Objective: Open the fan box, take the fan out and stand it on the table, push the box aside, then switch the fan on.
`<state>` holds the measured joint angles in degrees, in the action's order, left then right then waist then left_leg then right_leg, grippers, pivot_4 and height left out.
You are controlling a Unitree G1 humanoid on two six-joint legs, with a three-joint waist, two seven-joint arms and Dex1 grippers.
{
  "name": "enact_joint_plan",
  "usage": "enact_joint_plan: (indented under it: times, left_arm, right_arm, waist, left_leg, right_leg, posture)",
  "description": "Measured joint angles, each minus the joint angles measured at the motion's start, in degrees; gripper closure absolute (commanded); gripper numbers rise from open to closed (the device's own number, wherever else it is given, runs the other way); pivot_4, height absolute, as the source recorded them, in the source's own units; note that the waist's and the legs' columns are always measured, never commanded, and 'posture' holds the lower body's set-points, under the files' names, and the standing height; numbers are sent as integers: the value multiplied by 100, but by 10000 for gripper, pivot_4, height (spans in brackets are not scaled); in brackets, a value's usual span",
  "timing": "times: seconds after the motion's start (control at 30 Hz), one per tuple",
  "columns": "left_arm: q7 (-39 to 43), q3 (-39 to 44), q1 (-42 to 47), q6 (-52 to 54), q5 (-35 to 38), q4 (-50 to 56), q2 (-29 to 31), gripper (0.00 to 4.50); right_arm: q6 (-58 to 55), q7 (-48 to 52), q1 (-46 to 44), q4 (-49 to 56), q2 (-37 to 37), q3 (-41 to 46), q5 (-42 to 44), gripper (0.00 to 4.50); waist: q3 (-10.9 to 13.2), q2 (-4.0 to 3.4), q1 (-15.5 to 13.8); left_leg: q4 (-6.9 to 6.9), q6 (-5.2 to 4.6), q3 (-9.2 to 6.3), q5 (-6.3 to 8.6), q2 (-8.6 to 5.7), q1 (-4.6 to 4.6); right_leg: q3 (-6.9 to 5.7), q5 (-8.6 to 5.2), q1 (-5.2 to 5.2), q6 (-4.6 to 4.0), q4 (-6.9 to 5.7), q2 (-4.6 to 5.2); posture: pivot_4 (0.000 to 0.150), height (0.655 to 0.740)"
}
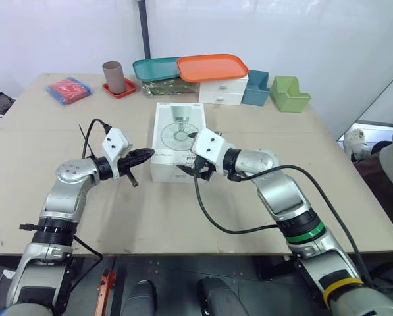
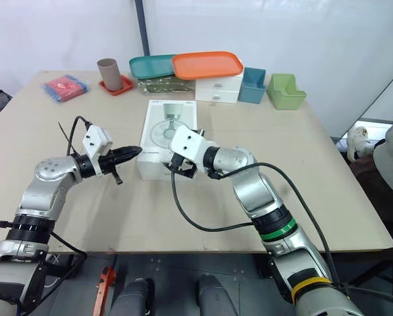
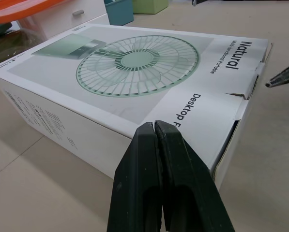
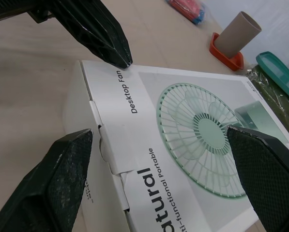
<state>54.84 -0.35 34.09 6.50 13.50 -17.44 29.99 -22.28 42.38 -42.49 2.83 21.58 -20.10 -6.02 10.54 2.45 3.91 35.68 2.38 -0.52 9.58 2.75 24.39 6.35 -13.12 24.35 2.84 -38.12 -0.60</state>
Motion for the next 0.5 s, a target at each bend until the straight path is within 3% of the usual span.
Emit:
enact_joint_plan:
  times: [0.5]
  left_arm:
    - [86, -47, 173, -220, -174, -171, -23, 43590]
  right_arm:
    - [102, -38, -107, -336, -43, -2, -196, 0]
  waist:
    - [0, 0, 2]
  left_leg:
    - [-2, 0, 0, 0, 0, 0]
  right_leg:
    - [0, 1, 2, 1, 0, 0]
  posture:
    - [1500, 7400]
